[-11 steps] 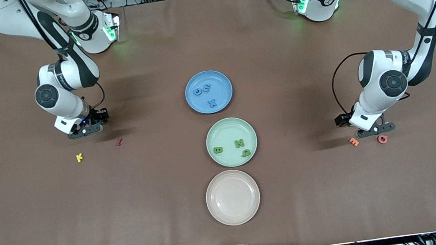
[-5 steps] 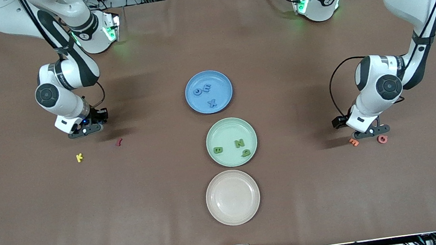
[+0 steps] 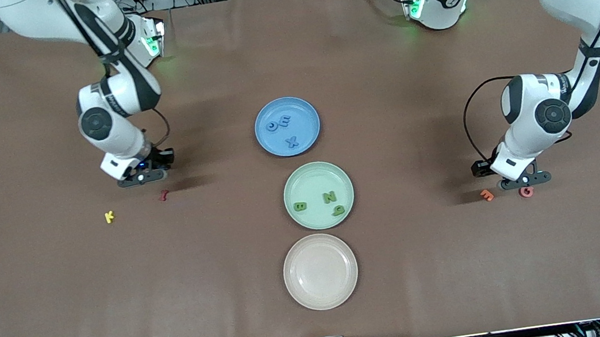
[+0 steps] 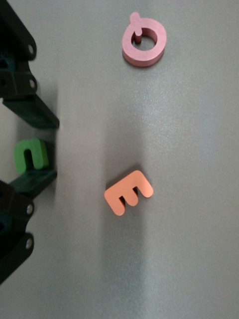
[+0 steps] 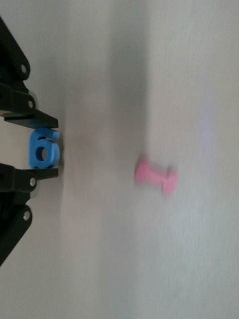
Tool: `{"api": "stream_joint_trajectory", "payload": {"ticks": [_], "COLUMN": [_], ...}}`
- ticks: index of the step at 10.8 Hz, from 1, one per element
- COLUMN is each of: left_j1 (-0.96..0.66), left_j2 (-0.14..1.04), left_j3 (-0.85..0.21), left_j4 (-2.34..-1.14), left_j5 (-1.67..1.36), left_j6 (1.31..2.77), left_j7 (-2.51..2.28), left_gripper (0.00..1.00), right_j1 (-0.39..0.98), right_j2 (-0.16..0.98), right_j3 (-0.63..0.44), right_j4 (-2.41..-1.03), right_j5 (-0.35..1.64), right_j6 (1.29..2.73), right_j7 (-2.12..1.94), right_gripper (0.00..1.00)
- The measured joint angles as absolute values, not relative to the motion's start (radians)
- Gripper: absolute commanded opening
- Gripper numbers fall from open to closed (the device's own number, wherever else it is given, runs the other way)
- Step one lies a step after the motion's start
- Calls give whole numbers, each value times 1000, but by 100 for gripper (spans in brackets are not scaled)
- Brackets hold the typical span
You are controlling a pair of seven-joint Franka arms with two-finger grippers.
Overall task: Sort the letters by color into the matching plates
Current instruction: 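Place the blue 9 on the blue plate while the left gripper places green u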
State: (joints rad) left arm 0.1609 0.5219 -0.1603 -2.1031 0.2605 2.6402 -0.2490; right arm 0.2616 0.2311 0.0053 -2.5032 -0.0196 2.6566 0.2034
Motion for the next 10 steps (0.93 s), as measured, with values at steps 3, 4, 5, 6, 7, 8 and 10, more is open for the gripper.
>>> {"api": "stream_joint_trajectory", "payload": {"ticks": [3, 4, 5, 6, 7, 8, 10], "left_j1": [159, 157, 157, 154, 152, 152, 155], "left_j2": [521, 522, 522, 522, 523, 522, 521], "left_j3": [-162, -166, -178, -189, -194, -195, -219], "left_j4": [-2104, -2104, -2104, -2104, -2104, -2104, -2091], "left_j5": [263, 263, 263, 263, 263, 263, 263], "left_j6": [2644, 2648, 2650, 2651, 2651, 2654, 2669], "left_j7": [-255, -270, -286, -301, -309, -314, -365], "left_gripper": [0, 0, 0, 0, 0, 0, 0], "right_j1": [396, 439, 481, 523, 568, 610, 686], "right_j2": [231, 232, 235, 243, 260, 285, 349], "right_j3": [87, 110, 127, 135, 138, 139, 142], "right_j4": [-2452, -2432, -2408, -2378, -2340, -2295, -2189], "right_j5": [-3, 38, 99, 150, 182, 193, 196], "right_j6": [2647, 2637, 2628, 2622, 2618, 2618, 2617], "right_j7": [554, 629, 682, 729, 791, 872, 1030], "right_gripper": [0, 0, 0, 0, 0, 0, 0]}}
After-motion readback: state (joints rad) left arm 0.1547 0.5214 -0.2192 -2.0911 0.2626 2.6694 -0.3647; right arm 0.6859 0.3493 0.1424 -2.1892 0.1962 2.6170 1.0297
